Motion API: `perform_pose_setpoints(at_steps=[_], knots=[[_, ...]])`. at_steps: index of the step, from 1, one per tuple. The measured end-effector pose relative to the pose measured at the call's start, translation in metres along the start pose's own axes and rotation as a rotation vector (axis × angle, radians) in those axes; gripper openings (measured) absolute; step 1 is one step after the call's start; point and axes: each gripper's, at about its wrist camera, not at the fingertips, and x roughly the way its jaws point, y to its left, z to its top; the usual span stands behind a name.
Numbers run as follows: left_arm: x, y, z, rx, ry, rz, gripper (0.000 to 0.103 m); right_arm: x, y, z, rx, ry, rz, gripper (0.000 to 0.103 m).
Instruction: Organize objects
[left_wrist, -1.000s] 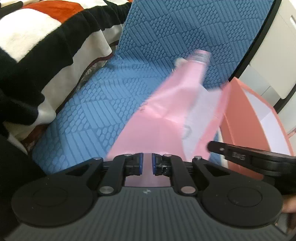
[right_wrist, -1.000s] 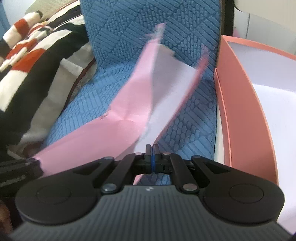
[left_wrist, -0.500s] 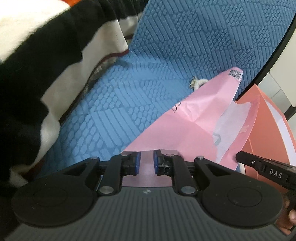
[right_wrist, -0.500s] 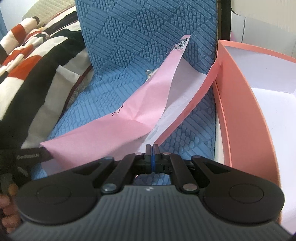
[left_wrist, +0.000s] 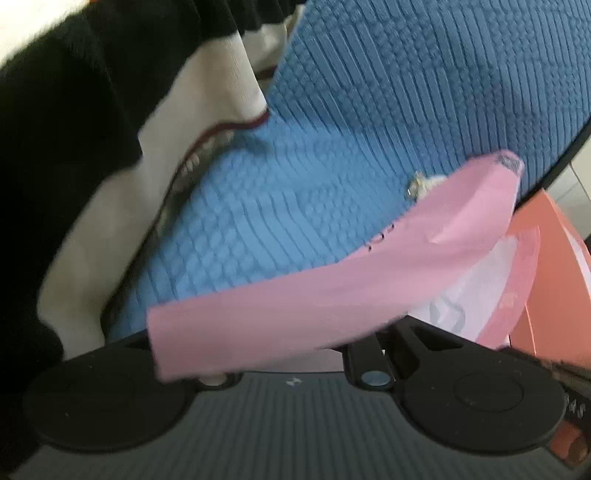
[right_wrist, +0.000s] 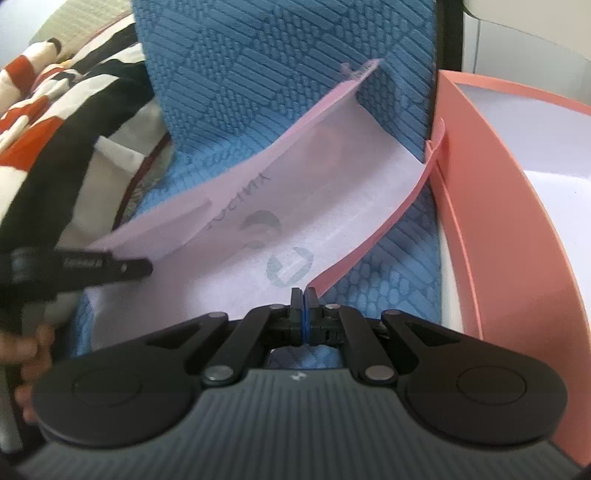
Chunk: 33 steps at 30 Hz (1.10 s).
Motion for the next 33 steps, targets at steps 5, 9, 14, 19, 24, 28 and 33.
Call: perform_pose_setpoints(at_steps=[5,9,14,19,24,28,33], knots=[[0.0,0.01,0.018,-0.02,-0.063,0.047,0.016,-0.013,0.003,-0.006,-0.002,-0.021,0.038,0.003],[0.008,0.019,0.027,-0.034,-0.042,0.052,0.016,-0.024,0.004,-0.012,0.0,-0.034,0.046,0.003],[0.016,0.004,0.026,0.117,-0.023,0.12,0.016,-0.018,0.001,-0.005,-0.005,-0.036,0.025,0.003],[0.021,0.003,0.032,0.13,-0.009,0.09,0.016,0.001,-0.006,0.01,0.039,-0.012,0.05,0.003],[0.021,0.006,0.033,0.098,0.017,-0.01,0.016,0.025,-0.002,0.023,0.052,0.018,0.103,0.004],[0.018,0.002,0.029,0.113,0.04,-0.137,0.016,0.044,0.0,0.031,0.057,0.044,0.109,0.004],[0.01,-0.007,0.023,0.142,0.065,-0.317,0.016,0.059,-0.006,0.033,0.091,0.074,0.122,0.005]])
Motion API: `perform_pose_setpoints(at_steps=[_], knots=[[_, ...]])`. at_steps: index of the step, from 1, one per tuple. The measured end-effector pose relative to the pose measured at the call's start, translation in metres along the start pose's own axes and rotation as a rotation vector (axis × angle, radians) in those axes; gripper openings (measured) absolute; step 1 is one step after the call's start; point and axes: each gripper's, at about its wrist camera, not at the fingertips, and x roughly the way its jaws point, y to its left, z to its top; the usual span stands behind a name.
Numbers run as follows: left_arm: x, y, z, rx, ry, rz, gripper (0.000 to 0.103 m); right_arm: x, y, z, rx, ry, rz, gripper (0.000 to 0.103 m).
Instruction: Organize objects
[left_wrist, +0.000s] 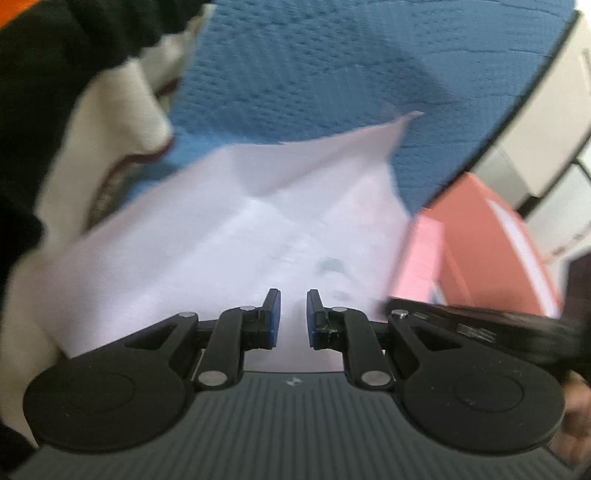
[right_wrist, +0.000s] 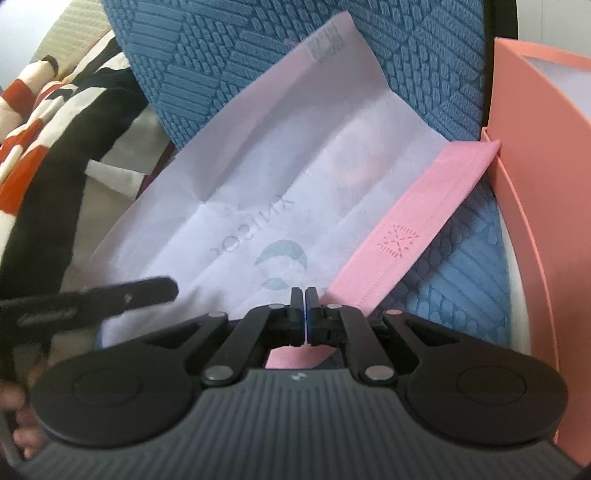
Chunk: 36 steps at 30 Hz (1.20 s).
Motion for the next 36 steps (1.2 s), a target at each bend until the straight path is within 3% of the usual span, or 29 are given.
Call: perform_pose_setpoints(at_steps=[3,8,13,16,17,19,21,24,27,30,32,36], knots=[[0.003,-0.01,-0.004,0.02,0.029,-0.098,0.016,0.01,-0.004,0.0,0.018,0.024,0.007,0.005],[0.008,-0.027,-0.013,0.102,0.074,-0.16,0.016,0.015,-0.006,-0.001,0.026,0.022,0.003,0.003],[0.017,-0.047,-0.033,0.197,0.141,-0.145,0.016,0.011,-0.008,-0.002,0.028,0.006,-0.005,0.005],[0.029,-0.051,-0.045,0.232,0.193,-0.061,0.015,-0.002,-0.008,-0.001,0.03,-0.036,-0.007,0.007],[0.029,-0.05,-0.047,0.237,0.184,-0.044,0.015,-0.008,-0.008,-0.001,0.032,-0.054,-0.007,0.01],[0.029,-0.047,-0.047,0.213,0.187,-0.045,0.015,-0.019,-0.011,-0.002,0.05,-0.083,-0.002,0.036],[0.03,-0.042,-0.046,0.187,0.186,-0.045,0.015,-0.03,-0.016,-0.005,0.074,-0.115,-0.019,0.043],[0.029,-0.042,-0.046,0.185,0.185,-0.041,0.015,-0.036,-0.02,-0.009,0.099,-0.128,-0.076,0.043],[0.026,-0.043,-0.044,0.185,0.183,-0.037,0.015,-0.03,-0.023,-0.014,0.121,-0.097,-0.073,0.042],[0.024,-0.043,-0.043,0.176,0.182,-0.034,0.015,-0.016,-0.029,-0.022,0.216,-0.033,-0.027,0.042],[0.023,-0.043,-0.043,0.176,0.185,-0.034,0.015,-0.012,-0.032,-0.027,0.293,0.003,0.056,0.04],[0.024,-0.041,-0.041,0.152,0.184,-0.033,0.015,-0.01,-0.016,-0.03,0.228,0.018,0.048,0.014]])
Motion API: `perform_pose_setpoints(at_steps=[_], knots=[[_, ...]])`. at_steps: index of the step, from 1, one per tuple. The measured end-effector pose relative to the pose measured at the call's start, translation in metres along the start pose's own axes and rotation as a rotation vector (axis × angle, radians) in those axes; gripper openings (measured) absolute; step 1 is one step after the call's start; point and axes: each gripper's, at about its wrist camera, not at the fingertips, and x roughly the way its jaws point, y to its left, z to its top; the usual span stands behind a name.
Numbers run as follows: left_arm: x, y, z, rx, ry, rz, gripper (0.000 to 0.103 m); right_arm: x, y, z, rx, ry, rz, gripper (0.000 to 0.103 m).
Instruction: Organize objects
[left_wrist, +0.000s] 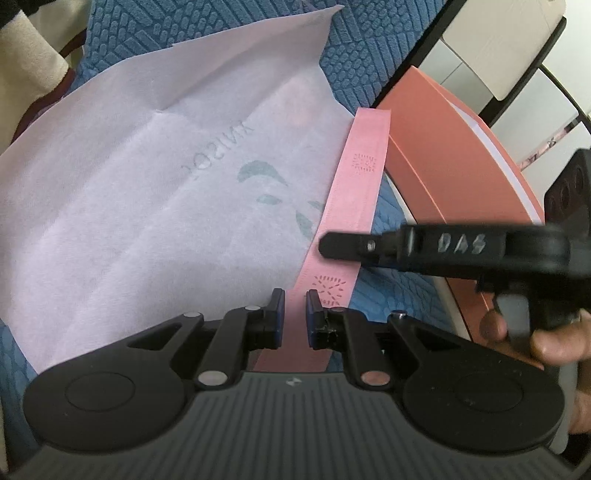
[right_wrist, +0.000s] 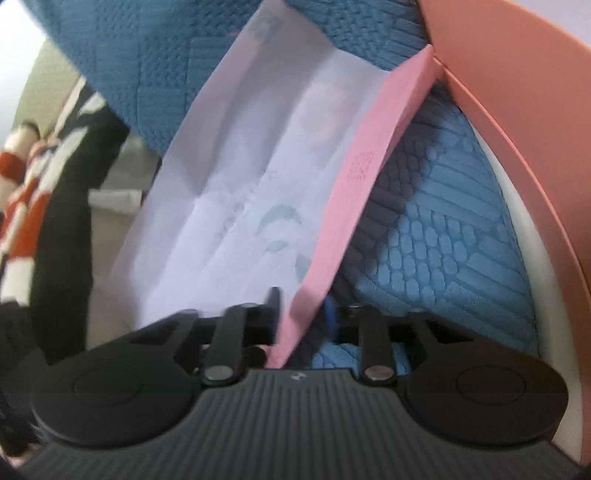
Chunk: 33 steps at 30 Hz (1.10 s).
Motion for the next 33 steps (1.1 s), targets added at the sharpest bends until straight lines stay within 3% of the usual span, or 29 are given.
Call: perform_pose_setpoints(at_steps=[7,10,12,14,18,24,28,30,33], knots=[[-0.005,-0.002,-0.001,0.007,-0.016,0.014,0.016,-0.005,0.0,-0.001,0.01,-0.011,-0.001,0.007],[-0.01,-0.002,-0.002,0.008,-0.033,-0.019,0.016,-0.006,0.001,0.001,0.006,-0.013,-0.008,0.006],[-0.013,-0.002,-0.003,0.01,-0.046,-0.034,0.021,-0.009,0.0,0.001,0.006,-0.015,-0.009,0.006],[-0.016,-0.005,-0.004,0.025,-0.054,-0.037,0.038,-0.013,0.0,0.0,0.0,-0.02,-0.01,0.006],[-0.017,-0.014,-0.006,0.057,-0.061,-0.058,0.047,-0.017,-0.003,0.002,0.012,-0.025,-0.007,0.006],[-0.019,-0.031,-0.013,0.141,-0.062,-0.058,0.048,-0.02,-0.002,0.005,0.025,-0.029,0.022,0.006],[-0.016,-0.043,-0.023,0.218,-0.078,0.043,0.047,-0.025,-0.001,0.006,0.026,-0.034,0.038,0.006],[-0.015,-0.042,-0.024,0.224,-0.081,0.057,0.045,-0.026,-0.003,0.007,0.026,-0.035,0.044,0.006],[-0.014,-0.035,-0.024,0.201,-0.077,0.053,0.029,-0.026,-0.005,0.008,0.025,-0.029,0.048,0.006]])
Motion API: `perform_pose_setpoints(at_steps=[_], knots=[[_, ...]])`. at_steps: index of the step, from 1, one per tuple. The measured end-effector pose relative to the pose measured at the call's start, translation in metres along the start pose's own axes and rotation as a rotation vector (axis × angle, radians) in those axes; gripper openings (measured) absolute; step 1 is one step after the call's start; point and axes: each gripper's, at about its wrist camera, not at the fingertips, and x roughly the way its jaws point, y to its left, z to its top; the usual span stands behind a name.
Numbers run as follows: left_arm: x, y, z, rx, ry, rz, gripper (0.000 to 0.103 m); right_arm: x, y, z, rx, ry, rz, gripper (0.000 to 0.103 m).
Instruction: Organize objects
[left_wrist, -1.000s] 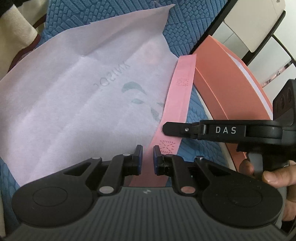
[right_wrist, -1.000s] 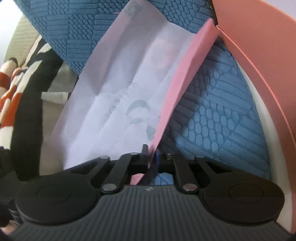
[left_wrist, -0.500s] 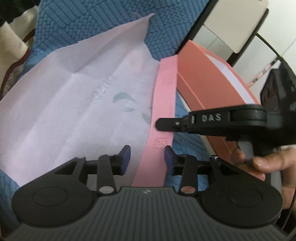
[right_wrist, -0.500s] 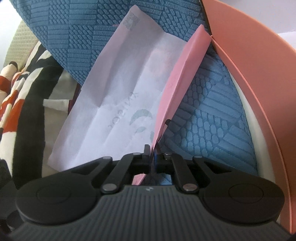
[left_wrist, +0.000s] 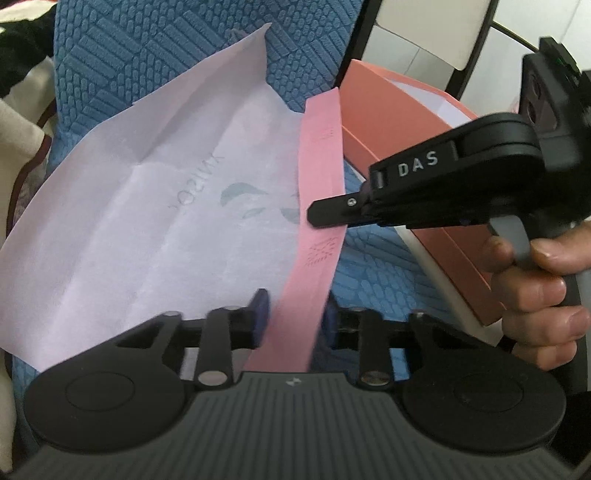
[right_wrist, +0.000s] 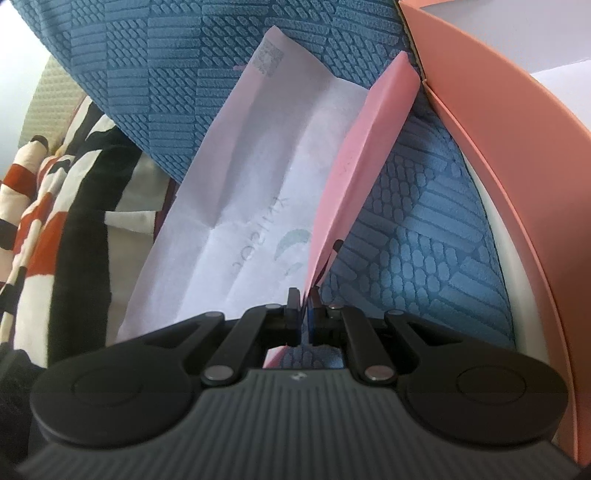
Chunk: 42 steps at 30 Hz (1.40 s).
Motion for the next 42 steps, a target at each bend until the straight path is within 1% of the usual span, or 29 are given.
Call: perform_pose_setpoints(at_steps=[2,5,7,10,17,21,24,27,29,31,35,36,38,42], knots=[[-0.002,0.005,0.0,-0.028,-0.005,-0.012,0.018,0.001,0.001,0.001,-0.012,-0.003,-0.009,0.007],[-0.004,0.014,0.002,-0.095,-0.009,-0.045,0.012,0.002,0.004,0.003,-0.021,-0.004,-0.004,0.01],[-0.004,0.018,0.002,-0.141,-0.01,-0.068,0.01,0.0,0.007,0.004,-0.049,-0.014,0.003,0.016],[-0.004,0.027,0.002,-0.221,-0.014,-0.115,0.009,-0.006,0.011,0.006,-0.087,-0.042,-0.003,0.021],[0.001,0.051,0.0,-0.369,0.007,-0.163,0.008,-0.013,0.029,0.004,-0.178,-0.096,0.045,0.021],[0.006,0.062,-0.002,-0.444,0.029,-0.183,0.008,-0.001,0.038,-0.002,-0.215,-0.068,0.059,0.021],[0.011,0.064,-0.005,-0.476,0.059,-0.165,0.009,0.014,0.042,-0.005,-0.229,-0.03,0.049,0.02],[0.012,0.064,-0.006,-0.49,0.072,-0.148,0.009,0.025,0.043,-0.006,-0.24,-0.019,0.033,0.019],[0.01,0.066,-0.005,-0.497,0.064,-0.142,0.009,0.031,0.041,-0.006,-0.231,-0.005,0.03,0.019],[0.007,0.066,-0.005,-0.49,0.053,-0.117,0.009,0.037,0.037,-0.006,-0.215,0.01,0.031,0.019],[-0.005,0.067,-0.004,-0.479,0.003,-0.085,0.01,0.043,0.03,-0.009,-0.217,0.034,0.008,0.018],[-0.009,0.067,-0.003,-0.475,-0.018,-0.078,0.01,0.044,0.028,-0.01,-0.214,0.037,0.003,0.015],[-0.018,0.069,-0.004,-0.474,-0.05,-0.09,0.01,0.044,0.025,-0.009,-0.205,0.035,0.009,0.015],[-0.024,0.066,-0.003,-0.443,-0.059,-0.082,0.01,0.044,0.023,-0.01,-0.188,0.038,0.019,0.014]])
